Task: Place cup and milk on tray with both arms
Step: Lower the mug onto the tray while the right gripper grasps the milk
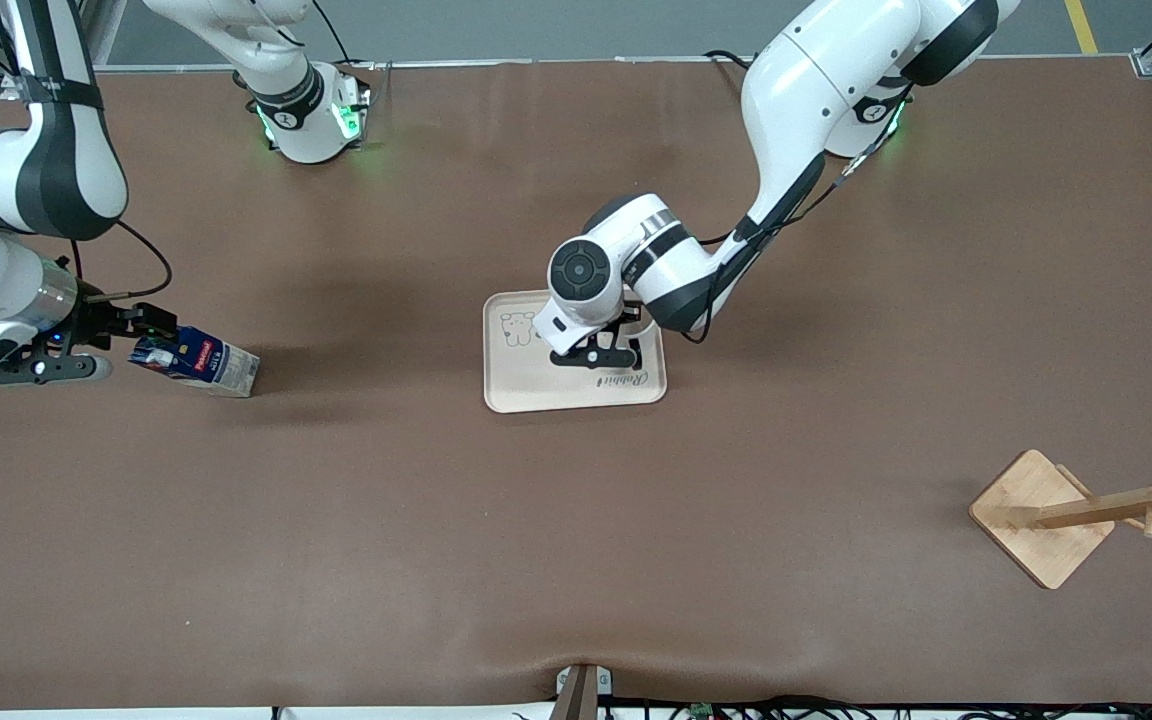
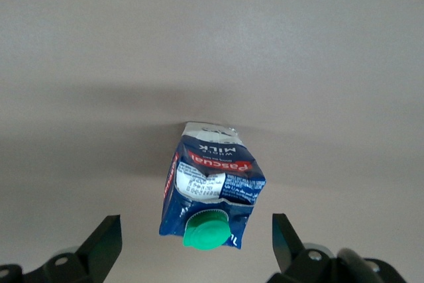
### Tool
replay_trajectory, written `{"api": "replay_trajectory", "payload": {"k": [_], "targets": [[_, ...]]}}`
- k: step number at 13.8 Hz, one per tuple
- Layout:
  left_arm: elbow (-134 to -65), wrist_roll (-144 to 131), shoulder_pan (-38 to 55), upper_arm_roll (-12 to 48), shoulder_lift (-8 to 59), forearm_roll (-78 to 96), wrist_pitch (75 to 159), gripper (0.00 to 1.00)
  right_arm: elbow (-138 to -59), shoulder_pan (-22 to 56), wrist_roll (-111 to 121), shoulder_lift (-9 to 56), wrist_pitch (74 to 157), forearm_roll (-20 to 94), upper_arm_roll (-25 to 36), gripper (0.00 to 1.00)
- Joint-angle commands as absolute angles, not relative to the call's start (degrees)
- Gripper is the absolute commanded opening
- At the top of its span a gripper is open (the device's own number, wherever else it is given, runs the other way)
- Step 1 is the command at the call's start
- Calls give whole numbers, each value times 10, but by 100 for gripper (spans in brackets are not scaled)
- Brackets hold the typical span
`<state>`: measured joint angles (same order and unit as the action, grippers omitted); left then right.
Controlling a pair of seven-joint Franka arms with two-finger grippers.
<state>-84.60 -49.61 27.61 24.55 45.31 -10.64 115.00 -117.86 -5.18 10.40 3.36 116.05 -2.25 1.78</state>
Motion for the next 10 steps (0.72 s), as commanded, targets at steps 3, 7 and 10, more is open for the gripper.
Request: {"api": "replay_trajectory", "payload": {"k": [3, 7, 10], "targets": [[-830, -490, 276, 243, 469, -120, 1169, 100, -1240, -62, 103, 11, 1215, -33, 14, 100], [-815, -496, 262, 241, 437, -120, 1161, 100, -1266, -64, 101, 6, 1247, -33, 14, 100], [-805, -495, 222, 240, 369, -122, 1157, 100, -1290, -71, 99, 12, 1304, -33, 14, 100]]}}
